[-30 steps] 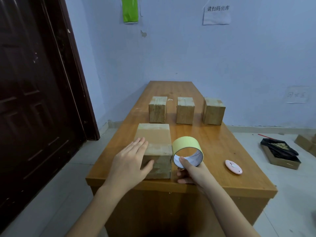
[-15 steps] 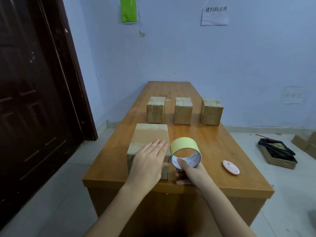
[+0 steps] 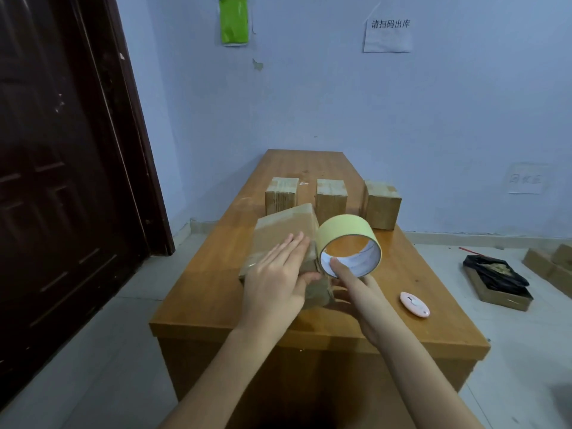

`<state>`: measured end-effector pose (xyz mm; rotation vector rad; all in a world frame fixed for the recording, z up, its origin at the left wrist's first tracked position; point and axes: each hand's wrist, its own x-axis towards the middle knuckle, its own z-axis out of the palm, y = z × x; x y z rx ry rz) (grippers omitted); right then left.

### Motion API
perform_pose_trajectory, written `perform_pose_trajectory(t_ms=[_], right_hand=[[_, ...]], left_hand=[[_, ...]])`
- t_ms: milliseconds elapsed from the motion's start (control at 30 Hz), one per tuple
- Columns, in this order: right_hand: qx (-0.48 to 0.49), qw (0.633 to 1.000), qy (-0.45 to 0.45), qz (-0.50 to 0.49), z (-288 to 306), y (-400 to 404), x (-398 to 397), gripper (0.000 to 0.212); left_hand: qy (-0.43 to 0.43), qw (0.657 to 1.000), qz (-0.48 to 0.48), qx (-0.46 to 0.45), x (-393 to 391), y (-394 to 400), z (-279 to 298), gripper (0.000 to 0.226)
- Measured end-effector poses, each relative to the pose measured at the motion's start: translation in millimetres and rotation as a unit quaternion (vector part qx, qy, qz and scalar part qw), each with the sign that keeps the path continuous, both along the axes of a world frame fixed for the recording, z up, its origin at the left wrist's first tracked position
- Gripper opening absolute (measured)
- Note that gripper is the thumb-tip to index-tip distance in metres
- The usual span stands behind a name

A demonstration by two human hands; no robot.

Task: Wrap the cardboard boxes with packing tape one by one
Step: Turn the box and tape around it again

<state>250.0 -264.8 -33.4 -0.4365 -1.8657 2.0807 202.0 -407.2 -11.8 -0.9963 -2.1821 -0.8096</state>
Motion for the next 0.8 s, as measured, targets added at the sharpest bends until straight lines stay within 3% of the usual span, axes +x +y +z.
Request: perform_pose_trajectory(t_ms=[167,600,800], right_hand=[[0.062,0.998,0.022,0.003,12,13,9,0.016],[0.177,0.983,-0.048,0.012,34,33,5,0.023],[0.41,0.908,-0.083,-0.026,43,11,-24,0.011]], left_hand=[[-0.057,0.998,-0.028,0.027,2,8,-2,0.056],[-0.216,0.955,-0.052,0.196,2,12,-21,0.056],[-0.172,0.979,-0.025,0.107,-11,-15,-18,0.063]])
